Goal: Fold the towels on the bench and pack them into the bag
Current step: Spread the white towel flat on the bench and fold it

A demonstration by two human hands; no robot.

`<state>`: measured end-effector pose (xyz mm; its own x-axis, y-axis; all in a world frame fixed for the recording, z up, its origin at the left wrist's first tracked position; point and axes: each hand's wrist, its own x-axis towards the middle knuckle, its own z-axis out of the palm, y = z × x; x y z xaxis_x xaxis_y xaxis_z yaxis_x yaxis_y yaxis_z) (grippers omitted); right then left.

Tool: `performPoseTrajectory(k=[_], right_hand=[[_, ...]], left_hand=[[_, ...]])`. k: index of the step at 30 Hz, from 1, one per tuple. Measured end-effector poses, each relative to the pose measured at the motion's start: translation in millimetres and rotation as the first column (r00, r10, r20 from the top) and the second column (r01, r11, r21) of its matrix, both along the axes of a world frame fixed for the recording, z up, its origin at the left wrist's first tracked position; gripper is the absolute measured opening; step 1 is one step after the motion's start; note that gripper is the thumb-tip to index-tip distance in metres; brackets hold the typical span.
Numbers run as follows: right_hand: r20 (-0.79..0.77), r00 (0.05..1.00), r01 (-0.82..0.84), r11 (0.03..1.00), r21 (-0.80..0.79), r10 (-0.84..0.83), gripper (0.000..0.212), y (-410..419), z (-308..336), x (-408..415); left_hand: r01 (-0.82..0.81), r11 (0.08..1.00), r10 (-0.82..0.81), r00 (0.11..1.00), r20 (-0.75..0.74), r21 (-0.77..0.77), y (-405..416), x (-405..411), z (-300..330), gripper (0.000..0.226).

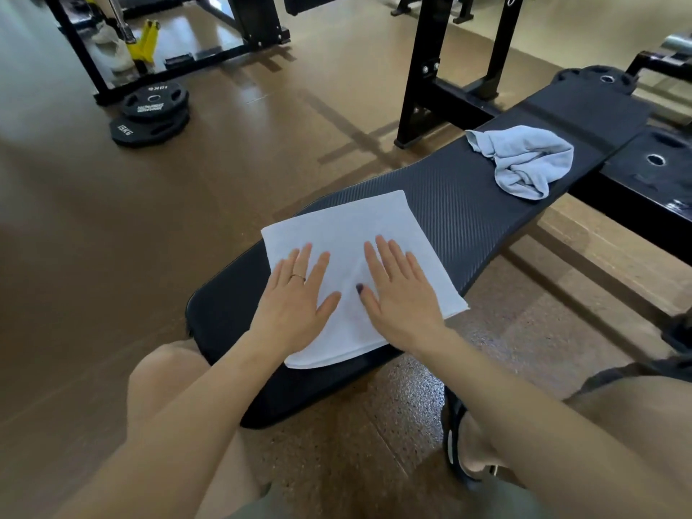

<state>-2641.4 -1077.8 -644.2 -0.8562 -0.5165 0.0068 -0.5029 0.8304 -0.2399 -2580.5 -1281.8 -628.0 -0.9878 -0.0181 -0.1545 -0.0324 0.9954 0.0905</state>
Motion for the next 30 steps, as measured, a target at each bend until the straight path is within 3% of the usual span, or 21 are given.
performPoseTrajectory(k=[3,8,10,12,14,19,22,26,30], right_hand=[[0.013,0.988,0.149,0.986,0.076,-0.151,0.075,32.0,-28.9,-2.6],[0.028,0.987,0.154,0.983,0.101,-0.157,0.073,43.4,-32.9,-3.2],[0.03,0.986,0.159,0.981,0.109,-0.163,0.075,39.7,-28.6,-2.1],[0.019,0.987,0.158,0.984,0.084,-0.16,0.076,36.5,-22.3,1.4],[0.025,0.996,0.086,0.994,0.063,-0.088,0.074,28.8,-15.8,9.7],[0.063,0.977,-0.204,0.979,0.022,0.202,0.068,10.1,-18.4,51.6],[-0.036,0.96,-0.278,0.96,0.024,0.279,0.062,12.9,-28.7,64.8],[-0.204,0.914,-0.364,0.931,-0.035,0.35,0.039,12.7,-26.7,64.3],[-0.273,0.853,-0.456,0.89,0.025,0.444,0.018,11.6,-21.7,60.7]], left_hand=[[-0.027,0.999,0.025,0.997,0.073,0.027,-5.8,15.0,-33.0,0.082],[-0.002,0.999,0.001,0.999,0.047,0.039,-6.6,19.9,-37.7,0.085],[0.132,0.991,-0.131,0.991,-0.031,0.029,-2.8,29.2,-29.3,0.081],[0.35,0.935,-0.355,0.925,-0.133,-0.062,3.7,45.7,-24.1,0.061],[0.474,0.867,-0.496,0.845,-0.198,-0.151,7.8,56.8,-25.5,0.04],[0.489,0.847,-0.528,0.82,-0.22,-0.209,4.9,61.8,-25.0,0.02],[0.521,0.807,-0.577,0.794,-0.19,-0.278,4.4,64.4,-29.9,0.009],[0.519,0.808,-0.577,0.792,-0.197,-0.279,3.1,63.8,-23.7,0.01],[0.552,0.787,-0.609,0.766,-0.205,-0.274,2.2,60.8,-9.5,0.011]])
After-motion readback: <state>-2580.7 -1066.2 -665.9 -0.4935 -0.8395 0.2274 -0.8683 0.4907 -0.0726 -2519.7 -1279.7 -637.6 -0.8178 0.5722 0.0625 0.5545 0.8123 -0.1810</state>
